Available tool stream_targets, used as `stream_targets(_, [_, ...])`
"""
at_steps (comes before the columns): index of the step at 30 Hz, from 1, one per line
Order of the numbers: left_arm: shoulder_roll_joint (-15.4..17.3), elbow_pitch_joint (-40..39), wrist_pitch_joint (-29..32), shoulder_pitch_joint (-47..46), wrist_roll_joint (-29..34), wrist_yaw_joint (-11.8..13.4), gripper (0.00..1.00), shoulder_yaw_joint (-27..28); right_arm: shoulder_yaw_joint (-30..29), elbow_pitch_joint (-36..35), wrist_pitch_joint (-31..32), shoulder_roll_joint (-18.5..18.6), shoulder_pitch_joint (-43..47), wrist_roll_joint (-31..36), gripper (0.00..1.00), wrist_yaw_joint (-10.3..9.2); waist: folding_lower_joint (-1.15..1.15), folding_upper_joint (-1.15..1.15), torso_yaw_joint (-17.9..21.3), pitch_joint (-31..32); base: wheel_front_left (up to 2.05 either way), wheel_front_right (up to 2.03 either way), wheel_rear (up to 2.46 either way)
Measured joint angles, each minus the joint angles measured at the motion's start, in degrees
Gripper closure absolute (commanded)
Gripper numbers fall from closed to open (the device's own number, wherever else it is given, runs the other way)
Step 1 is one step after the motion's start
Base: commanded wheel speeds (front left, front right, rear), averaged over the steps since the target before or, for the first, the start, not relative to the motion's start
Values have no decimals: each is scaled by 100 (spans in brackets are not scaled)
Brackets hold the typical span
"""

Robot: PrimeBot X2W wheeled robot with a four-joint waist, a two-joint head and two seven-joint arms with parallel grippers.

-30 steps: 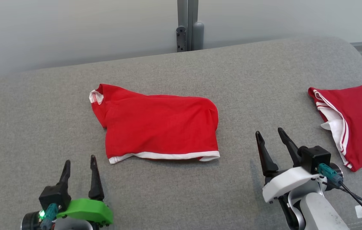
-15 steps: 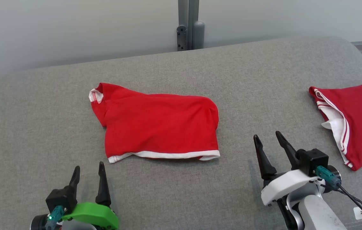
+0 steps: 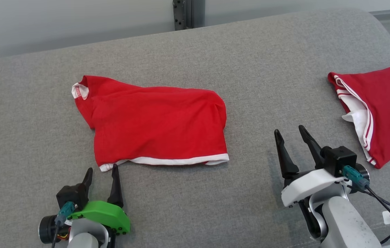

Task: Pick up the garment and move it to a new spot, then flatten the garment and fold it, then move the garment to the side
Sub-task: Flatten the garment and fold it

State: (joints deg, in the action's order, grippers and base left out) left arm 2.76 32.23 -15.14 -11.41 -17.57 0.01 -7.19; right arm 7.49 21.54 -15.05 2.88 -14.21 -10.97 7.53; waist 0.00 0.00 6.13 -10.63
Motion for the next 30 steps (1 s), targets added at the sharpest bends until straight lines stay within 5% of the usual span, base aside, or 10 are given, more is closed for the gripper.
stream_targets(11, [1,218,0,-212,-46,-8,0,114,45,-22,0,0,-32,-63,0,0,0,0,112,-210,0,0,0])
stream_targets(13, [1,146,0,-212,-66,-37,88,118,40,-21,0,0,-35,-63,0,0,0,0,107,-214,0,0,0])
stream_targets(14, [1,98,0,-212,-73,-51,100,111,36,-21,0,0,-37,-63,0,0,0,0,101,-215,0,0,0])
stream_targets(30, [1,-523,0,196,-156,-103,100,80,-24,109,0,0,108,-37,0,0,0,0,-399,40,0,0,0])
